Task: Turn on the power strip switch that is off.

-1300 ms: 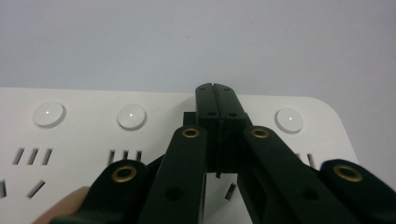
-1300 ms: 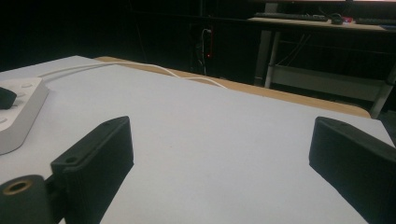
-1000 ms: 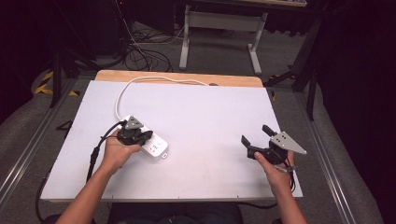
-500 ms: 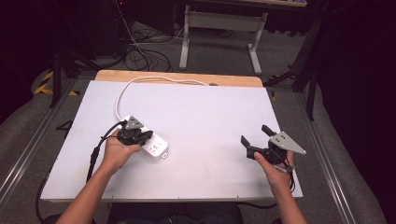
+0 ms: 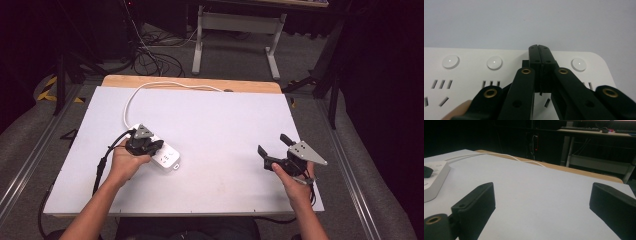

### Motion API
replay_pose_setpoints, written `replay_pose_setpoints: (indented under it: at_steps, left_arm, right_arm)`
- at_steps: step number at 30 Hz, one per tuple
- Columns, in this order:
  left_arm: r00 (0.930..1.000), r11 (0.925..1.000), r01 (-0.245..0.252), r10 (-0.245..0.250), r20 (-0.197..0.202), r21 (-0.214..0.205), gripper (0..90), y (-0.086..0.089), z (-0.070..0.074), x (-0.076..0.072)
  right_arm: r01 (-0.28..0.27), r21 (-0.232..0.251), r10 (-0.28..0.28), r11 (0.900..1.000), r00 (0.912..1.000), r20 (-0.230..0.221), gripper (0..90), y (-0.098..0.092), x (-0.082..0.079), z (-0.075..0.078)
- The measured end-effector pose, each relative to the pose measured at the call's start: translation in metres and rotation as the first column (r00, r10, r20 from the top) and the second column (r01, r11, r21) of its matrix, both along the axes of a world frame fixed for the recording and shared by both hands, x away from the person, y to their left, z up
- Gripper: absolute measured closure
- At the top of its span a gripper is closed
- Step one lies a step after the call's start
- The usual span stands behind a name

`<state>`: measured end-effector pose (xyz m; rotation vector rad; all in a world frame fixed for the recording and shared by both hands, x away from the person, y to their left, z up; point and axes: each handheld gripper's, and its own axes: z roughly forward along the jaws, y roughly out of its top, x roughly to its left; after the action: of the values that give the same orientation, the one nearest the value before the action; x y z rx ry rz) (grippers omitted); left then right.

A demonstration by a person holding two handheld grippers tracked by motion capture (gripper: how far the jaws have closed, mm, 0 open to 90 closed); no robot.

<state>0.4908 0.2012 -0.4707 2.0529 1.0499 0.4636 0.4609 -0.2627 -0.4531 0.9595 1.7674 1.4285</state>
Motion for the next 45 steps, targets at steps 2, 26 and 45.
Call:
replay_pose_setpoints:
  at_steps: [2,26,45]
  left_arm:
    - [1.0000,0.9999,0.001,-0.001,-0.009,-0.014,90.0,0.000,0.000,0.000]
    - [0.9514,0.9519,-0.112,0.186,0.246,-0.285,90.0,0.052,0.045,-0.044]
    - [0.8367,0.8786,-0.271,0.417,0.355,-0.393,84.8,0.110,0.051,-0.094]
  right_arm:
    - [0.000,0.000,0.000,1.0000,1.0000,0.000,6.9,0.000,0.000,0.000]
    - [-0.003,-0.002,0.003,1.0000,1.0000,-0.005,6.9,0.000,0.002,-0.002]
    - [-0.007,-0.006,0.007,1.0000,1.0000,-0.004,6.9,0.001,0.004,-0.001]
